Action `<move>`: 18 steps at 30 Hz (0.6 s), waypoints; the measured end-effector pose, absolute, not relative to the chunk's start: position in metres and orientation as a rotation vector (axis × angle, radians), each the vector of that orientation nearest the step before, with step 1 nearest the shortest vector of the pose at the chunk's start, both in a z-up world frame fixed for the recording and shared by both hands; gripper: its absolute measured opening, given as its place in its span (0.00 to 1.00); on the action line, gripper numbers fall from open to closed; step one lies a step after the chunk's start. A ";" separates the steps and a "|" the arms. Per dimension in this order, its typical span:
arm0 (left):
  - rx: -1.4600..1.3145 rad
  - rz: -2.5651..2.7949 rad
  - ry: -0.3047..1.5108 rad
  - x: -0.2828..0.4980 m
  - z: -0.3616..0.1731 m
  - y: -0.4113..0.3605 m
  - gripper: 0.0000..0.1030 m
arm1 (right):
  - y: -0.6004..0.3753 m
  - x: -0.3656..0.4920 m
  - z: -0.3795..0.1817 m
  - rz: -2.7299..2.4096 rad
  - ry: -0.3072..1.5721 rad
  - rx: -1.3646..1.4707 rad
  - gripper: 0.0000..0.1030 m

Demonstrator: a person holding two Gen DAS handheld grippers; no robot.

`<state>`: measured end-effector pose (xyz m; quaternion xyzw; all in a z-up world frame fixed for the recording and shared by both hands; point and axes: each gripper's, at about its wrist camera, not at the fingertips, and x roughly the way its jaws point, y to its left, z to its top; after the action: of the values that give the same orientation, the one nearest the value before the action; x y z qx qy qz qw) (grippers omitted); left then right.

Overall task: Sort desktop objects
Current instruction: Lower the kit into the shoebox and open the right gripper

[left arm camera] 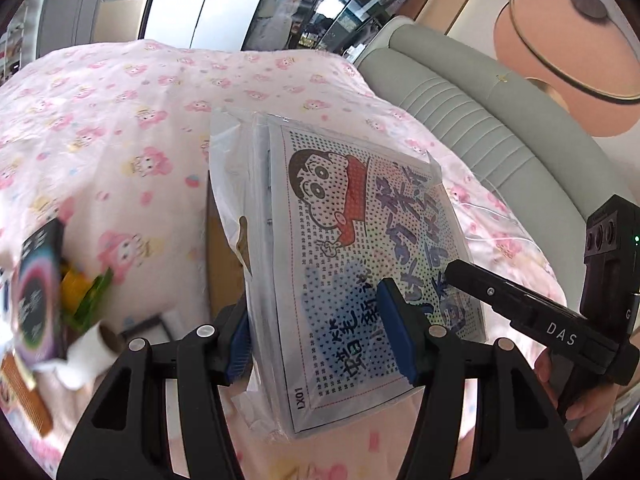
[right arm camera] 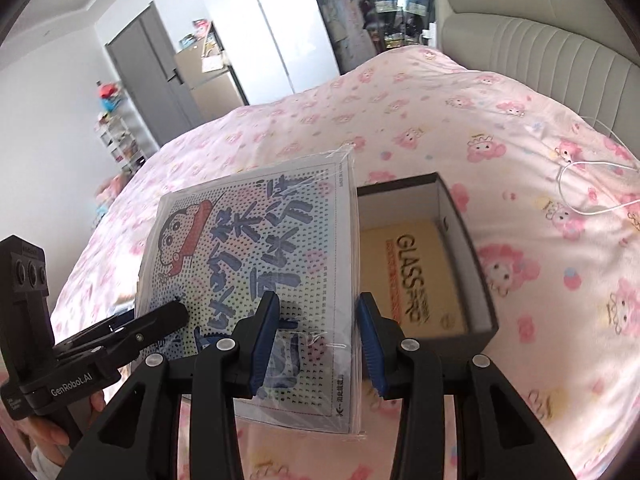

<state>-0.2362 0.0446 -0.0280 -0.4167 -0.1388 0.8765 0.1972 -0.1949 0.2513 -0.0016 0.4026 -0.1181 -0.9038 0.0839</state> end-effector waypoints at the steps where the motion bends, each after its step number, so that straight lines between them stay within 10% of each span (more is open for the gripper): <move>1: -1.185 2.446 -0.385 -0.245 -0.030 0.048 0.58 | 0.256 -0.204 -0.005 -2.700 -0.359 1.213 0.35; 18: -1.501 2.362 -0.369 -0.318 -0.119 0.071 0.58 | 0.277 -0.283 -0.105 -2.572 -0.401 1.515 0.34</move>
<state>-0.3183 0.0708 -0.1192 -0.5250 -0.1292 0.8261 0.1588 -0.2834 0.2768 -0.1051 0.5020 -0.1328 -0.8522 0.0649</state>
